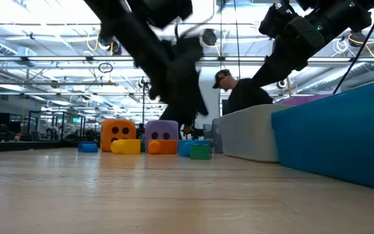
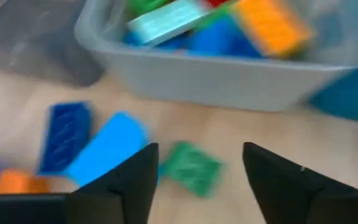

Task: Pick & Place Toys
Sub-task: Adjust the game piece on the table

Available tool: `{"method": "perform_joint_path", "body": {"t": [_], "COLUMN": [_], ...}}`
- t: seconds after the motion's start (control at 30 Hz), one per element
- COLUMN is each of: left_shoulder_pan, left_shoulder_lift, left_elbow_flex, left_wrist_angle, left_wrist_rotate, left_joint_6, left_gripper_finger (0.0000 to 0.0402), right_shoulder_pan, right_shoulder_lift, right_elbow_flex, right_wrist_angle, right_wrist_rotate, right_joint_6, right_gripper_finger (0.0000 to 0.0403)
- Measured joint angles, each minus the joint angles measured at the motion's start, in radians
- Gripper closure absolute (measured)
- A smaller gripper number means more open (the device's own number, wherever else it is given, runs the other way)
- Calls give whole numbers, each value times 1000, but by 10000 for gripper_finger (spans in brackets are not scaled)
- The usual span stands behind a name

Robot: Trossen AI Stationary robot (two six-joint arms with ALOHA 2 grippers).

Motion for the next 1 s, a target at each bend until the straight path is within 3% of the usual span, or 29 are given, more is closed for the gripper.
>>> {"method": "perform_joint_path", "body": {"t": [0.13,0.3,0.6,1.0], "left_shoulder_pan": [52,109,179,180], "left_shoulder_lift": [76,125,128,127], "left_elbow_flex": [-1,-1,0,1], "left_wrist_angle": [51,101,118,3], "left_wrist_rotate": [-136,-202,-236,-231], "left_joint_6": [-52,-115,-149,-156], "left_gripper_finger": [109,79,76,76], "right_shoulder_pan": [0,0,0,0], "right_shoulder_lift": [0,0,1,1], "right_elbow_flex": [0,0,0,0], "right_wrist_angle": [3,5,6,6], "right_wrist_rotate": [0,0,0,0], "right_joint_6": [0,0,0,0], "right_gripper_finger": [165,165,165,165]}}
